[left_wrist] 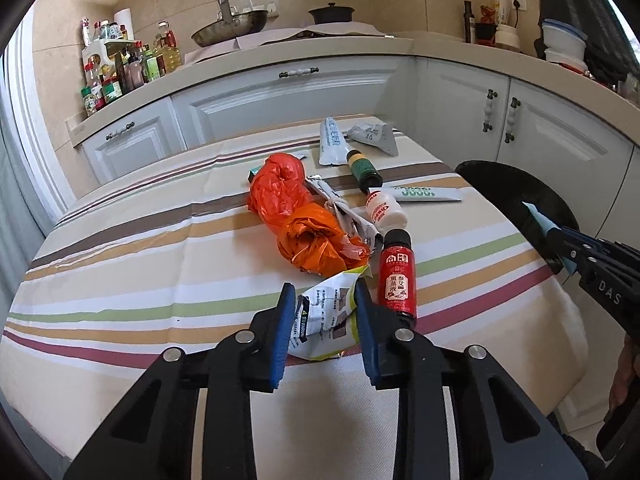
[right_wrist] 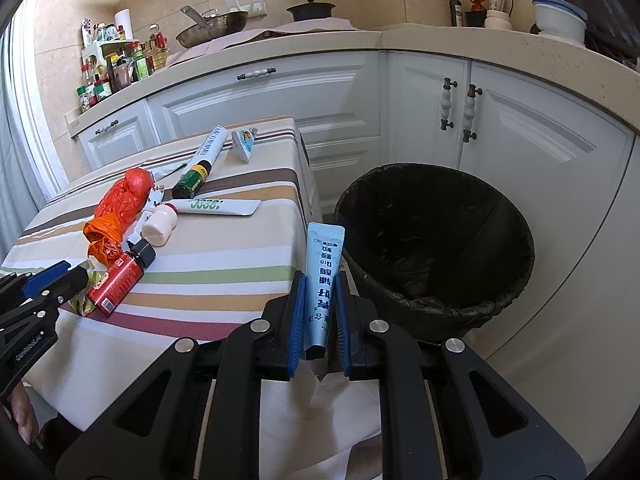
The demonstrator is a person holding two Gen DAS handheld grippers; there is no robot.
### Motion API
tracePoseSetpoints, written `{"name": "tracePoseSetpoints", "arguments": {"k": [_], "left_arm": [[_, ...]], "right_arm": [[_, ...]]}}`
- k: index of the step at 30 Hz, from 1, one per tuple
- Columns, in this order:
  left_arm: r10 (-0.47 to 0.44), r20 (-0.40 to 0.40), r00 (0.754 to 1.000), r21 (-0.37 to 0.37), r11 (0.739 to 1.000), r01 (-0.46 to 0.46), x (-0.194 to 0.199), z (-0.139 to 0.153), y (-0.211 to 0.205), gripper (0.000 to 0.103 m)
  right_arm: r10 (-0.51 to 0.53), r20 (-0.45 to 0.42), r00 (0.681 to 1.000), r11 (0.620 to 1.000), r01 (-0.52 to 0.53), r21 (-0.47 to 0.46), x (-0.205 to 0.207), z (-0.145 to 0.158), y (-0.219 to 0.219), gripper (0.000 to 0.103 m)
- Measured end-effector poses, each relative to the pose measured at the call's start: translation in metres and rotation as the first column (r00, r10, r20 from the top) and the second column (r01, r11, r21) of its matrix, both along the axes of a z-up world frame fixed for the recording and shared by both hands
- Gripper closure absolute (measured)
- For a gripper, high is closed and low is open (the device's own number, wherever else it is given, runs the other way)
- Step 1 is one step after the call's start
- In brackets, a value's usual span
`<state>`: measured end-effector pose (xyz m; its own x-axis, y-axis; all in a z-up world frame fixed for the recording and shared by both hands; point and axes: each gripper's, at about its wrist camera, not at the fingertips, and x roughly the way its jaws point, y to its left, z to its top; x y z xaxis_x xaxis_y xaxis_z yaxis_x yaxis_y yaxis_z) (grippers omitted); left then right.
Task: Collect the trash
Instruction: 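Lift blue tube with right gripper while left gripper grasps white snack wrapper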
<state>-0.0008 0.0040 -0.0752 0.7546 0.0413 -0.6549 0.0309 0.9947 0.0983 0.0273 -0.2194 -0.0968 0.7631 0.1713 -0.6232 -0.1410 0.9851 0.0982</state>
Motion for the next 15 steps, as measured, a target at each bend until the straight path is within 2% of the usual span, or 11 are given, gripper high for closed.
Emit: {"name": "tracePoseSetpoints", "arguments": {"k": [15], "left_arm": [[0.052,0.056,0.997,-0.029,0.998,-0.051,-0.005,0.02,0.016,0.075]], "right_arm": [[0.004,0.017,1.0,1.0,-0.004,-0.01,-0.003,0.007,0.005,0.088]]}}
